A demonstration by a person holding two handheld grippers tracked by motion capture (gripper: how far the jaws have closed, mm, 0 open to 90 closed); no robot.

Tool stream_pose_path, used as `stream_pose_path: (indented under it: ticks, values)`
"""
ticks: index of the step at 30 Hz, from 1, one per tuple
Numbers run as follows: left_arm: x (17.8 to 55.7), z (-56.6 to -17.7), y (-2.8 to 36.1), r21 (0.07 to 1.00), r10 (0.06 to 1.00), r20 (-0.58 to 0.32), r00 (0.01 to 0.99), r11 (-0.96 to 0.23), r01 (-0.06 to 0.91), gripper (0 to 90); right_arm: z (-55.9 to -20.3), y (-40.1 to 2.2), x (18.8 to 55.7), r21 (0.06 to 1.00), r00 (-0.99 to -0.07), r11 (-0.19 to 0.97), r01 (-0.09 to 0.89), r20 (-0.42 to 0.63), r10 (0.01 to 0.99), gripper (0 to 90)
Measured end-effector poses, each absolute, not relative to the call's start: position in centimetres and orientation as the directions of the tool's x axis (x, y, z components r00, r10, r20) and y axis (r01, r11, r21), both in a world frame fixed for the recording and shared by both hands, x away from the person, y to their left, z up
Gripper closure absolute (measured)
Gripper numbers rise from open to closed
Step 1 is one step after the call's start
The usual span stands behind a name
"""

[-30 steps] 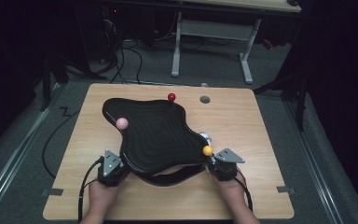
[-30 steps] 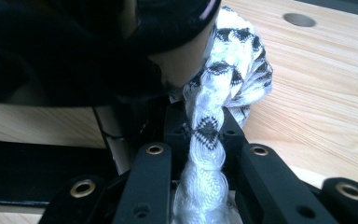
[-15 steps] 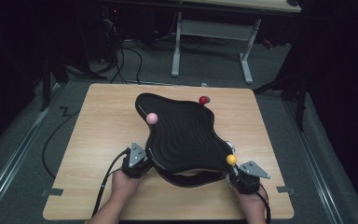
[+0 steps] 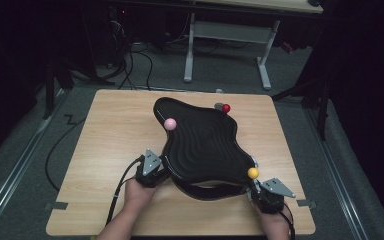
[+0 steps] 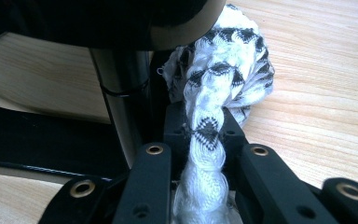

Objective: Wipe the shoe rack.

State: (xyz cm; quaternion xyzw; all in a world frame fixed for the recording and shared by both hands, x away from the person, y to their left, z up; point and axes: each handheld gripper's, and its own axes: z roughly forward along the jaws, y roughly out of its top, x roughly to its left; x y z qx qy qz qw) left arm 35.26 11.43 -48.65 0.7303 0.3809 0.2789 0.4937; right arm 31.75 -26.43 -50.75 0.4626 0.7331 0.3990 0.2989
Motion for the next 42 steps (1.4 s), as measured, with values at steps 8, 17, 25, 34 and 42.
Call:
stream_pose_path:
  ticks: [8,17,25,34,42]
  values:
    - [34.5,-48.5,11.9,0.933,0.83,0.045,0.556,-0.234,0.274,59.5,-50.7,-26.4,32.0,0.861,-0.397,0.255,0.441,-0.067,0.915,79.7]
    - [34.0,-48.5,11.8,0.931,0.828,0.051,0.559,-0.242,0.274,58.1,-50.7,-26.2,32.1,0.861,-0.4,0.254,0.441,-0.064,0.914,79.7]
    - [33.3,-48.5,12.2,0.929,0.83,0.054,0.556,-0.245,0.277,57.1,-50.8,-24.9,32.3,0.857,-0.435,0.278,0.433,-0.071,0.897,79.7]
    - [32.1,-48.6,13.3,0.925,0.84,0.051,0.54,-0.244,0.293,56.4,-50.9,-20.5,31.9,0.849,-0.55,0.346,0.4,-0.08,0.831,79.6]
    - [30.1,-48.9,13.9,0.923,0.84,0.034,0.542,-0.234,0.304,56.4,-50.7,-15.1,31.2,0.847,-0.693,0.419,0.328,-0.086,0.716,79.5]
